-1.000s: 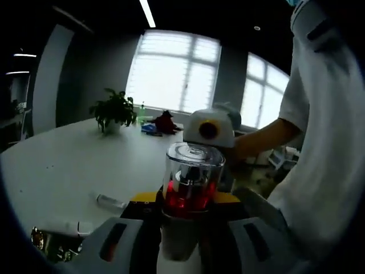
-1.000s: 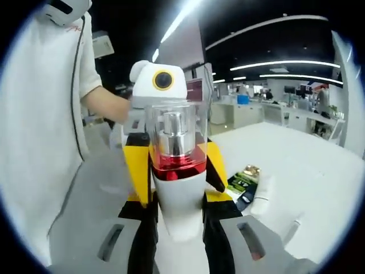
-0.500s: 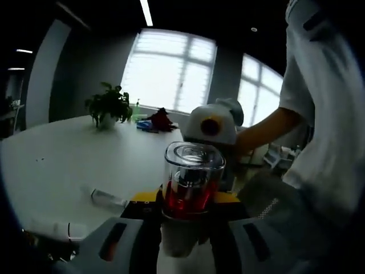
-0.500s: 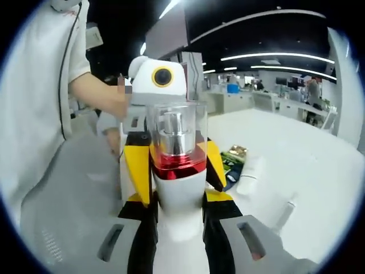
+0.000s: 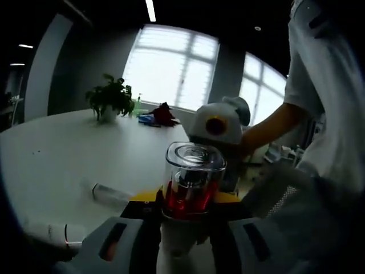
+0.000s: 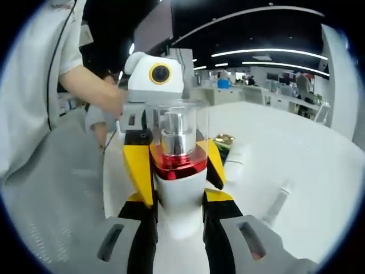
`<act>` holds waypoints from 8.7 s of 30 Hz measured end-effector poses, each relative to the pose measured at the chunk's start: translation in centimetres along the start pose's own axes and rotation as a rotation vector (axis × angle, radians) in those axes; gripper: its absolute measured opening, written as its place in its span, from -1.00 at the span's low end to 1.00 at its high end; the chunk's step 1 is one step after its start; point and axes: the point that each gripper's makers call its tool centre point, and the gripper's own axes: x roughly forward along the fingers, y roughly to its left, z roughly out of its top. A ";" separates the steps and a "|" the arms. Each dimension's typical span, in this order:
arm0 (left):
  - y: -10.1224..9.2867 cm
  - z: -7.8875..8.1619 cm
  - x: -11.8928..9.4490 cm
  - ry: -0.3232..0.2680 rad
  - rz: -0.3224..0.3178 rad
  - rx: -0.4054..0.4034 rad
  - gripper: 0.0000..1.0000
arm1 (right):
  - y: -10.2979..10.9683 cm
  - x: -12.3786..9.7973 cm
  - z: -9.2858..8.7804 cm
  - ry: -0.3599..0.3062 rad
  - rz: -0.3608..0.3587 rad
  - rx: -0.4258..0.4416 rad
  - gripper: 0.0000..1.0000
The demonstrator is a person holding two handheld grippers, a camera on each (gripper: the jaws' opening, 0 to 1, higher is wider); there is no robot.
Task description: Arrange the skincare products in the storage area until every visible bottle or jar stands upright without overlapping.
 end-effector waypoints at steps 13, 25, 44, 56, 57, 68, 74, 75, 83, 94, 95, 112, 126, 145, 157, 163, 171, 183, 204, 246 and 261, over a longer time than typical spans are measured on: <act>2.3 0.9 1.6 -0.003 -0.022 0.004 -0.46 | -3.1 -0.5 -0.1 -0.023 -0.062 0.002 -0.42; 3.1 1.2 1.5 -0.006 -0.014 -0.028 -0.42 | -4.4 -0.2 0.0 -0.026 -0.057 -0.042 -0.42; 4.8 1.8 2.6 -0.017 0.023 -0.052 -0.39 | -6.6 -0.7 -0.3 0.003 -0.067 -0.016 -0.39; 5.5 1.7 0.5 0.006 0.089 -0.067 -0.07 | -6.7 -1.8 -0.8 0.050 -0.127 0.011 -0.13; 5.6 1.8 0.3 0.006 0.097 -0.066 -0.04 | -6.6 -1.9 -0.9 0.054 -0.127 0.012 -0.11; 5.4 2.7 -2.8 -0.027 0.202 -0.124 0.21 | -5.9 -3.2 -0.2 0.051 -0.195 0.060 0.06; 4.6 2.2 -4.9 -0.043 0.266 -0.151 0.38 | -4.7 -3.5 -0.1 0.083 -0.228 0.061 0.23; 4.6 2.1 -5.4 -0.043 0.278 -0.157 0.40 | -4.6 -3.6 0.0 0.087 -0.240 0.063 0.27; 3.8 2.1 -8.3 -0.066 0.379 -0.181 0.54 | -4.6 -4.5 -0.1 0.105 -0.289 0.087 0.45; 1.9 0.1 -12.4 -0.058 0.504 -0.291 0.75 | -2.9 -5.8 -0.8 0.140 -0.333 0.104 0.57; 1.5 -0.1 -13.0 -0.068 0.519 -0.298 0.77 | -2.5 -5.9 -0.9 0.144 -0.333 0.104 0.57; -4.5 -3.7 -19.6 -0.064 0.705 -0.351 0.96 | 2.3 -7.4 -0.8 0.134 -0.365 0.174 0.63; -7.9 -3.5 -23.3 -0.085 0.795 -0.348 0.98 | 5.4 -7.3 1.2 0.135 -0.355 0.186 0.66; -8.9 -5.2 -25.5 -0.109 0.889 -0.364 0.95 | 6.9 -7.4 1.4 0.171 -0.318 0.208 0.62; -9.1 -5.0 -25.5 -0.127 0.877 -0.352 0.88 | 7.5 -6.1 2.5 0.241 -0.253 0.211 0.49; -9.3 -5.0 -25.4 -0.127 0.868 -0.345 0.86 | 7.2 -4.8 2.8 0.304 -0.217 0.245 0.37; -9.7 -5.0 -24.9 -0.099 0.863 -0.312 0.81 | 7.1 -2.6 4.8 0.341 -0.165 0.204 0.42; -9.9 -4.6 -24.4 -0.099 0.851 -0.298 0.79 | 4.5 1.5 6.7 0.419 -0.144 0.210 0.40; -9.7 -5.2 -24.2 -0.060 0.824 -0.322 0.75 | 1.4 5.6 6.3 0.597 -0.123 0.218 0.32; -8.5 -6.8 -24.6 -0.059 0.806 -0.426 0.72 | -8.1 11.7 2.8 0.767 -0.235 0.310 0.15; -7.5 -7.7 -25.2 -0.045 0.820 -0.472 0.71 | -10.6 13.9 0.9 0.810 -0.244 0.319 0.17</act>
